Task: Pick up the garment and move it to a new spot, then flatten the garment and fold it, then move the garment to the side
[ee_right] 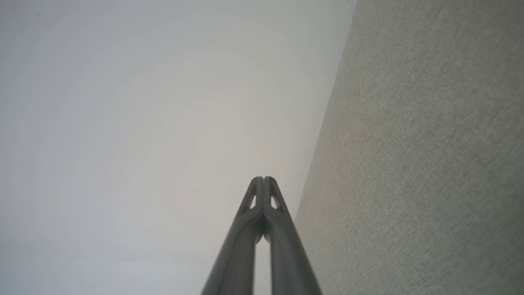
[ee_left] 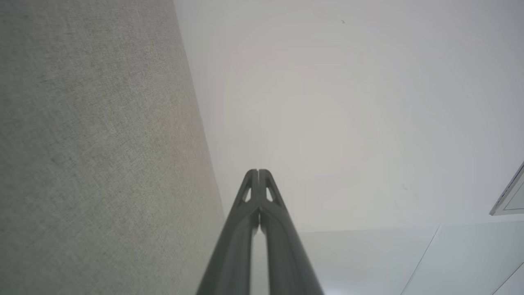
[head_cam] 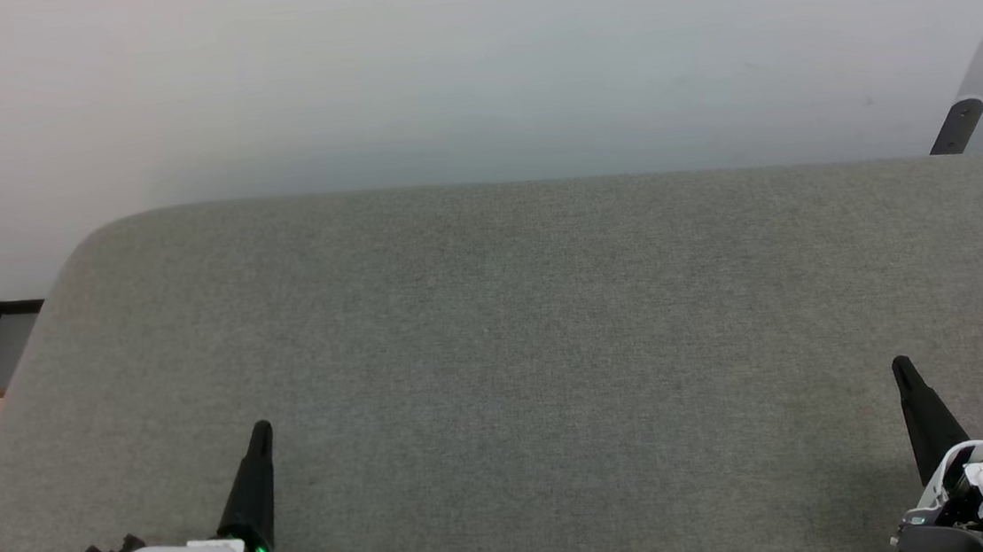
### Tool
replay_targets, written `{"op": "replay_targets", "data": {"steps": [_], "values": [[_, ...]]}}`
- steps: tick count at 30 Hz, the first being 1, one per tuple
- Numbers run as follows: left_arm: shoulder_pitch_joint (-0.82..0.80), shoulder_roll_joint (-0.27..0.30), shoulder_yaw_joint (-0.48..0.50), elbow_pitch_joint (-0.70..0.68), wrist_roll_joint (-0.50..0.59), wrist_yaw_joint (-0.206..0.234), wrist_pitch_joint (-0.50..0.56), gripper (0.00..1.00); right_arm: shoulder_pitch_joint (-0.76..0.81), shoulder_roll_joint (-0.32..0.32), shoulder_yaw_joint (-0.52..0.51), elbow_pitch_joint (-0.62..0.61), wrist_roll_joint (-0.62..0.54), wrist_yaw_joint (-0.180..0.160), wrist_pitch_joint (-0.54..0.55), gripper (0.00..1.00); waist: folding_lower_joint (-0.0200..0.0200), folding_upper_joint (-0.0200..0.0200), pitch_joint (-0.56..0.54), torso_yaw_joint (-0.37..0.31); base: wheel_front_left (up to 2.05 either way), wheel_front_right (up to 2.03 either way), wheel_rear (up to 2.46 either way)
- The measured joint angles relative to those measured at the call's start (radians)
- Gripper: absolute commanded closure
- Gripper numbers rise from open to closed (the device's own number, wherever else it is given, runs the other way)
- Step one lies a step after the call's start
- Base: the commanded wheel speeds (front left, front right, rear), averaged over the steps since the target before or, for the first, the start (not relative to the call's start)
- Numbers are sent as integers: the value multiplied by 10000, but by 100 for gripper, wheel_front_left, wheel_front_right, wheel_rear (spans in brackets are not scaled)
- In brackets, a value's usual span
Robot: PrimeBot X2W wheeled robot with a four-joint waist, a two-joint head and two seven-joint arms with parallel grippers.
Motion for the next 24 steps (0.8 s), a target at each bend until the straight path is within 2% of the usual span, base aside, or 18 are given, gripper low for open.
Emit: {"op": "replay_targets", "data": {"steps": [8, 24], "values": [[-106, -27, 52, 36, -493, -2, 130, 100, -80, 12, 4, 119, 489, 0, 86, 100, 0, 0, 72, -18, 0, 0, 0], [-116, -35, 58, 42, -512, -2, 132, 100, -169, 17, 8, 130, 529, 0, 88, 100, 0, 0, 76, -19, 0, 0, 0]]}}
